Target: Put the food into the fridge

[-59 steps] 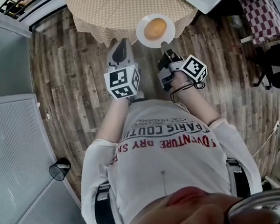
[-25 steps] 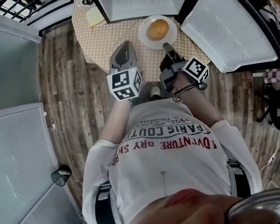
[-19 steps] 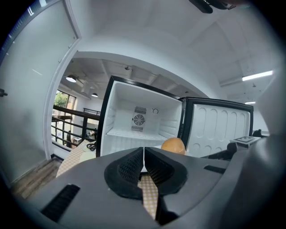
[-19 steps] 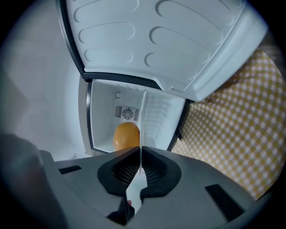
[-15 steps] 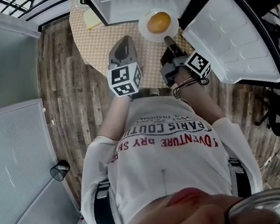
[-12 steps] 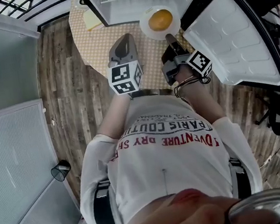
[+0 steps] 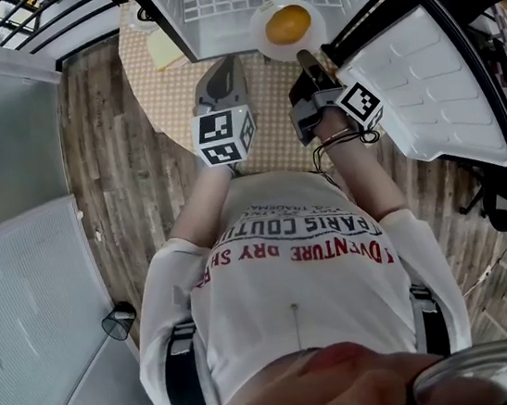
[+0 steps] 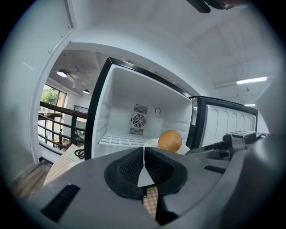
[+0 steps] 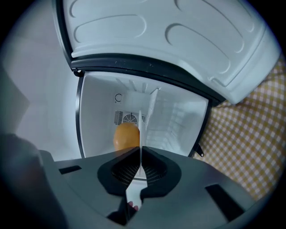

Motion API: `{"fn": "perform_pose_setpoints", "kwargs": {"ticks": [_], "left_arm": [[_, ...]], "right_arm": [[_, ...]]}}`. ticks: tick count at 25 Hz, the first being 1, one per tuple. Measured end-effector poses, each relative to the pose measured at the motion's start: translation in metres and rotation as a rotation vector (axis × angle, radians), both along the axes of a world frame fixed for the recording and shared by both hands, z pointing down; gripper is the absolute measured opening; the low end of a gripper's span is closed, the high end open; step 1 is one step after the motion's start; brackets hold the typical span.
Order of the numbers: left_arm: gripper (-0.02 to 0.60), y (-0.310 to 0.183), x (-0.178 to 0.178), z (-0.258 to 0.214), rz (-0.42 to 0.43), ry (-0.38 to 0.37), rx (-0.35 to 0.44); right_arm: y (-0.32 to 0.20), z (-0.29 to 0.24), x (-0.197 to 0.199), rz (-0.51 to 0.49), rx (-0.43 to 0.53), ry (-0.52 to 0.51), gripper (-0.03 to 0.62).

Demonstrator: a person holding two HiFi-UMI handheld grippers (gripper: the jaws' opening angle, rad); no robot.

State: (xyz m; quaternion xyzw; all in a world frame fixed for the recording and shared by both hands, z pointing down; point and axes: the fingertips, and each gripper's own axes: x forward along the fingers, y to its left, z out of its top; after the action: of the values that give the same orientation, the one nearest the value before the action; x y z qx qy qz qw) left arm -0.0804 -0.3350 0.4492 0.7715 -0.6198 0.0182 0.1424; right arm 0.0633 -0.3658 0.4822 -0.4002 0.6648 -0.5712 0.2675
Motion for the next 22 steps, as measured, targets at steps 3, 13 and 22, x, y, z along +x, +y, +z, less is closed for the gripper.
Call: {"fn": "perform_pose_setpoints", "kwargs": {"ticks": [3,13,22], "left_arm": [[0.028,-0.010,-0.008,0.002,0.012,0.003,-0.005],[0.028,-0.034,-0.030,0.017,0.023,0.001,-0.034],[0.028,-0.051,-0.043,0.024,0.014,-0.002,-0.041]], "right_arm": [[-0.014,0.000,-0.009,0.019,-0.007,-0.005,0.034],[-0.064,0.006,-0.029,0.080,-0.036,-0.043,0.034],[-0.096,0.011,-0.040,0.106,-0.088,-0.101,0.034]]}}
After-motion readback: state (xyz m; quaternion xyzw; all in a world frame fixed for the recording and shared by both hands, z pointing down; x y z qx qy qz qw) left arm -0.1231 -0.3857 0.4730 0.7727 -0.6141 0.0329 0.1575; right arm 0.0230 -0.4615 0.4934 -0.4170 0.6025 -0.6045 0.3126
